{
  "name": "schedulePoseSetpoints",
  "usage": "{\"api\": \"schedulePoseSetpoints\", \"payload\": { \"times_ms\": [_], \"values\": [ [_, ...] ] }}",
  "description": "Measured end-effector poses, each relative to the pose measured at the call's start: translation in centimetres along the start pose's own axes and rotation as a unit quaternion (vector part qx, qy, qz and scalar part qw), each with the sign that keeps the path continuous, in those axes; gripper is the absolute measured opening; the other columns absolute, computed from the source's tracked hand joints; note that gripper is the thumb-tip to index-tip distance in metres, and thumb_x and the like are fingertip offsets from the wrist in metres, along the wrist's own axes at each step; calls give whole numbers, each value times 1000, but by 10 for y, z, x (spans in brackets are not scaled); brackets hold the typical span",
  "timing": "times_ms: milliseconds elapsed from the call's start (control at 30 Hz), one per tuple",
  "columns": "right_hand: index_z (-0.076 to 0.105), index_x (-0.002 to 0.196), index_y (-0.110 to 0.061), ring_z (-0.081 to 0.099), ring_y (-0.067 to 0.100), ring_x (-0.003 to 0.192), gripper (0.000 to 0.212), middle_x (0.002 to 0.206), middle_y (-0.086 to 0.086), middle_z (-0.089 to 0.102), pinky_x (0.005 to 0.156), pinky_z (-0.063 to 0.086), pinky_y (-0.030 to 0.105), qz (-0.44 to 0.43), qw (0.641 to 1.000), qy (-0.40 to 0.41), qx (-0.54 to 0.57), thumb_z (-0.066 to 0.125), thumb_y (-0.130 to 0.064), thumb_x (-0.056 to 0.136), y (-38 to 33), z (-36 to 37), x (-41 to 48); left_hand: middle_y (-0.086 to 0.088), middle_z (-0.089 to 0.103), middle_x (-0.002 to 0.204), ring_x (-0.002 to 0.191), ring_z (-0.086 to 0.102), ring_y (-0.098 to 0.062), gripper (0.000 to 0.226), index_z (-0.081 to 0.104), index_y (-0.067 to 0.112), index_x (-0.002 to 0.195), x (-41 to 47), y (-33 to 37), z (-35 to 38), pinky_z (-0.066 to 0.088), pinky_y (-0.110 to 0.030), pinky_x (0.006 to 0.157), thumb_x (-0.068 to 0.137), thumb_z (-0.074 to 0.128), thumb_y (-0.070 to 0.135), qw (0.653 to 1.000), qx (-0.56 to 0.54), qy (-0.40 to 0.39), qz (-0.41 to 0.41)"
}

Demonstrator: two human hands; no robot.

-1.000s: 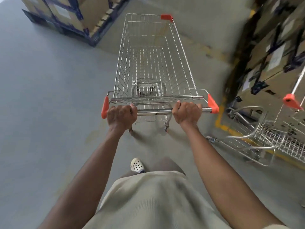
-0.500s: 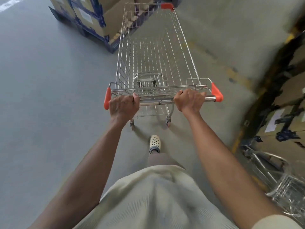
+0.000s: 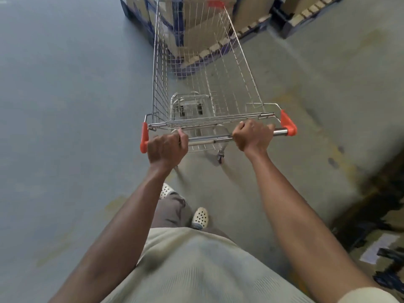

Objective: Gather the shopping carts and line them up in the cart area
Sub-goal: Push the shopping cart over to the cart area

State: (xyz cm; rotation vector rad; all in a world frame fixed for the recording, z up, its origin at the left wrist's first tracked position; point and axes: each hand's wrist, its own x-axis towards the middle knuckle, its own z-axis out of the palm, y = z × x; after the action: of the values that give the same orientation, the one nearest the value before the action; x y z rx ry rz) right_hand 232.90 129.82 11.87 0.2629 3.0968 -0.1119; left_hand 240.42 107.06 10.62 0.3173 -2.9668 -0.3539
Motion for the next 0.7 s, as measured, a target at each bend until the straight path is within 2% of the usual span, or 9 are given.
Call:
{"api": "schedulePoseSetpoints", "payload": {
  "times_ms": [67, 133, 267, 400, 467, 600, 700],
  "values": [
    [72, 78, -6, 64, 33, 75, 46, 82, 15, 72, 92, 32, 43, -13, 1000, -4, 2, 38, -32, 97, -20, 3, 28, -5, 55, 47, 43, 58, -26, 57, 57, 11, 50, 24, -8, 4, 34, -26, 56, 101, 43, 33, 1000, 8, 7, -18],
    [72, 79, -6, 65, 33, 78, 46, 83, 15, 73, 93, 32, 43, -30, 1000, -1, -1, 39, -33, 97, -44, 6, 56, -6, 59, 48, 45, 59, -26, 57, 59, 9, 52, 50, -19, 7, 35, -26, 57, 100, 43, 33, 999, 11, 19, -34],
    [72, 79, -8, 65, 31, 77, 46, 82, 14, 72, 94, 32, 43, -63, 998, -5, -10, 38, -34, 97, -100, 6, 106, 3, 45, 45, 39, 43, -18, 55, 45, 17, 48, 103, -50, 6, 29, -23, 54, 101, 44, 32, 998, 1, 42, -44],
    [71, 80, -9, 54, 28, 69, 47, 82, 14, 72, 93, 32, 43, -89, 996, -20, -8, 36, -34, 98, -165, 7, 159, 4, 42, 46, 39, 42, -17, 56, 54, 12, 49, 164, -89, 3, 28, -22, 53, 100, 45, 33, 996, 1, 45, -78],
    [69, 76, -9, 48, 26, 66, 46, 80, 14, 71, 93, 32, 43, -99, 995, -20, -6, 37, -34, 98, -190, 4, 177, 5, 43, 46, 40, 45, -17, 55, 52, 15, 49, 187, -103, 0, 29, -22, 52, 101, 43, 35, 996, 0, 52, -76],
    [65, 73, -12, 49, 26, 66, 43, 78, 15, 69, 95, 32, 44, -124, 992, -29, -8, 37, -33, 98, -256, 7, 216, 4, 42, 48, 42, 44, -19, 53, 47, 17, 50, 238, -145, -7, 27, -23, 52, 100, 44, 34, 993, 2, 50, -107],
    [52, 65, -15, 48, 23, 62, 40, 69, 9, 58, 95, 32, 44, -140, 989, -37, -4, 37, -34, 97, -303, 9, 247, 5, 40, 47, 41, 40, -18, 53, 50, 14, 49, 276, -175, -9, 21, -21, 50, 100, 48, 31, 990, 6, 71, -120]
  ]
}}
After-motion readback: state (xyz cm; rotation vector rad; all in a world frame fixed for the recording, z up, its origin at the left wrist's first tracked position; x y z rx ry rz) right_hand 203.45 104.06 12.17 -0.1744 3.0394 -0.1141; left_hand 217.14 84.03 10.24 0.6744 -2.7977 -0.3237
